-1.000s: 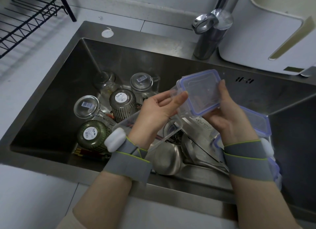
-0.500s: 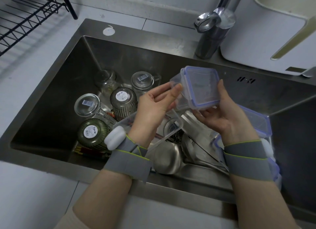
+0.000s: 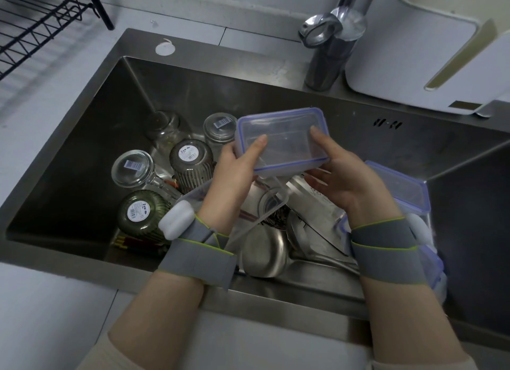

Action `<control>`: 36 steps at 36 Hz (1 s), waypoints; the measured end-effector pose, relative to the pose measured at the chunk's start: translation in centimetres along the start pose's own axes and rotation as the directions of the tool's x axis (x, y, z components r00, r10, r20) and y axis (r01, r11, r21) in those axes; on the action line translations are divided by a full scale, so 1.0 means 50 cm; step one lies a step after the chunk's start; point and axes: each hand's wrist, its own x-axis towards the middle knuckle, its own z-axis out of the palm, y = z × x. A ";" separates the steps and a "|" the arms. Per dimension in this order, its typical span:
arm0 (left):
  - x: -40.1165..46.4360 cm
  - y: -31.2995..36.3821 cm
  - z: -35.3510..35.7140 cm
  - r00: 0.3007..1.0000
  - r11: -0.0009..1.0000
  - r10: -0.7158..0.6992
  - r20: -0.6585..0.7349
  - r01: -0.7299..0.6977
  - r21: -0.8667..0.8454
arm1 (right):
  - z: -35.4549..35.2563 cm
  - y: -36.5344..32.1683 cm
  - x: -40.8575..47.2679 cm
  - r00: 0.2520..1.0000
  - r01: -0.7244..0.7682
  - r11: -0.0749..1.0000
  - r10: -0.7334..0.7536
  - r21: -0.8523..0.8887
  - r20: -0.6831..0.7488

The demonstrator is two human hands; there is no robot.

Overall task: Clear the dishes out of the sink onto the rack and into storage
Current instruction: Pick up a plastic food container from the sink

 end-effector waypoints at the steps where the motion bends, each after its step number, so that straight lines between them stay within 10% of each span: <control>1: 0.001 0.000 0.000 1.000 1.000 0.000 -0.007 0.000 0.001 | 0.000 0.000 -0.001 1.000 0.003 1.000 -0.003 -0.006 0.000; 17: 0.008 -0.025 0.004 1.000 0.939 -0.025 -0.005 0.025 0.342 | -0.004 0.005 -0.001 0.991 0.014 0.993 0.002 0.114 -0.135; 22: -0.001 -0.050 0.002 0.993 0.630 -0.062 0.096 -0.036 0.776 | -0.027 0.012 0.019 0.949 0.113 0.990 -0.081 0.087 -0.305; 29: -0.010 -0.082 -0.005 0.957 0.187 -0.203 0.206 -0.169 0.968 | -0.051 0.020 0.046 0.799 0.214 0.938 -0.329 -0.275 -0.503; 36: -0.004 -0.079 -0.007 0.926 0.109 -0.264 0.269 -0.248 0.962 | -0.048 0.015 0.042 0.742 0.181 0.898 -0.393 -0.402 -0.543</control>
